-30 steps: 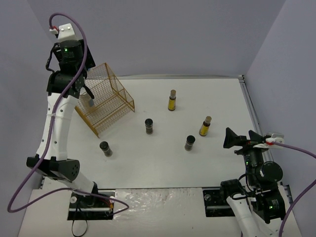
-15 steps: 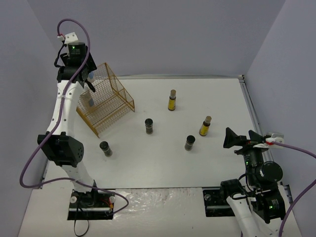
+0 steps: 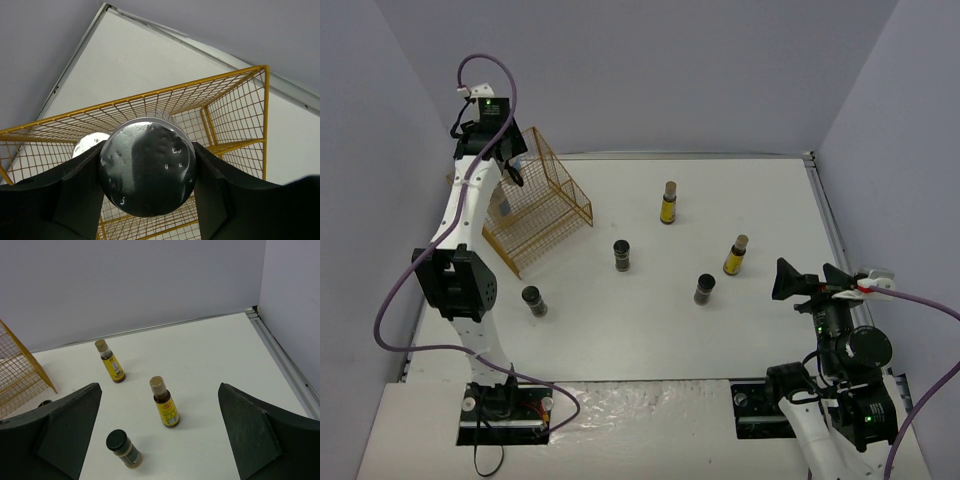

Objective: Organize the condiment bottles

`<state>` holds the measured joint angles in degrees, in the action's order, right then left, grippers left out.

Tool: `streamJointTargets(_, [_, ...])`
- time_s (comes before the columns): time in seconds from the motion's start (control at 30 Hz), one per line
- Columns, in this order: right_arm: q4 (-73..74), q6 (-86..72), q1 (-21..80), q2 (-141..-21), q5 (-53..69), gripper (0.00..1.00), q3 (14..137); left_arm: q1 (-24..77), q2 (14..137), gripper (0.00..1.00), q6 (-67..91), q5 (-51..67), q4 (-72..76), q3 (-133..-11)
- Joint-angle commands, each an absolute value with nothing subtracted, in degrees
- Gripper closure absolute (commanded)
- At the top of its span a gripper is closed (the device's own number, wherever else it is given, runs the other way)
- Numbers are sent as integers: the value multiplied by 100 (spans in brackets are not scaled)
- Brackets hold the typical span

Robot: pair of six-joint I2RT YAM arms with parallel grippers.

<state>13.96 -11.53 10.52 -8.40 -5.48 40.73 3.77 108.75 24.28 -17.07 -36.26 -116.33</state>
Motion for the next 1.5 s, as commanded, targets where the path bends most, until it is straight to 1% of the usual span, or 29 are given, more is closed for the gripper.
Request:
streamJointTargets(0.0, [905, -1073, 1046, -1011, -483, 0, 4087, 378, 10829, 86, 2506, -1827, -3365, -11985])
streamJointTargets(0.2, [905, -1081, 1046, -991, -492, 0, 4078, 358, 11189, 67, 2573, -1843, -3485, -12087])
streamJointTargets(0.27, [905, -1080, 1046, -984, -493, 0, 4078, 342, 11280, 62, 2612, -1791, -3537, -12121])
streamJointTargets(0.37, [905, -1081, 1048, -976, -486, 0, 4078, 316, 11375, 59, 2659, -1760, -3603, -12129])
streamJointTargets(0.47, [903, -1081, 1046, -967, -490, 0, 4078, 310, 11432, 49, 2681, -1743, -3604, -12090])
streamJointTargets(0.53, [905, -1081, 1053, -965, -483, 0, 4077, 308, 11454, 41, 2672, -1740, -3607, -12092])
streamJointTargets(0.57, [905, -1081, 1046, -959, -483, 0, 4070, 308, 11460, 39, 2672, -1740, -3620, -12086])
streamJointTargets(0.63, [905, -1081, 1055, -958, -483, 0, 4069, 308, 11461, 32, 2672, -1723, -3612, -12085])
streamJointTargets(0.7, [905, -1081, 1046, -949, -483, 0, 4069, 308, 11444, 27, 2663, -1696, -3630, -12094])
streamJointTargets(0.73, [905, -1081, 1046, -949, -491, 0, 4069, 308, 11443, 22, 2671, -1689, -3638, -12094])
streamJointTargets(0.83, [905, -1081, 1046, -949, -483, 0, 4069, 308, 11405, 15, 2666, -1670, -3645, -12094])
streamJointTargets(1.0, [897, -1090, 1046, -958, -484, 0, 4079, 308, 11307, 9, 2646, -1515, -3799, -12220])
streamJointTargets(1.2, [913, -1132, 1046, -1142, -580, 0, 4179, 316, 10683, 4, 2638, -819, -3953, -12326])
streamJointTargets(1.33, [1067, -1125, 1046, -1637, -323, 0, 4507, 327, 10187, 3, 2517, -28, -3932, -12050])
streamJointTargets(1.47, [1325, -1144, 1046, -2560, -63, 0, 4967, 421, 9573, 3, 2263, 1163, -3569, -11315])
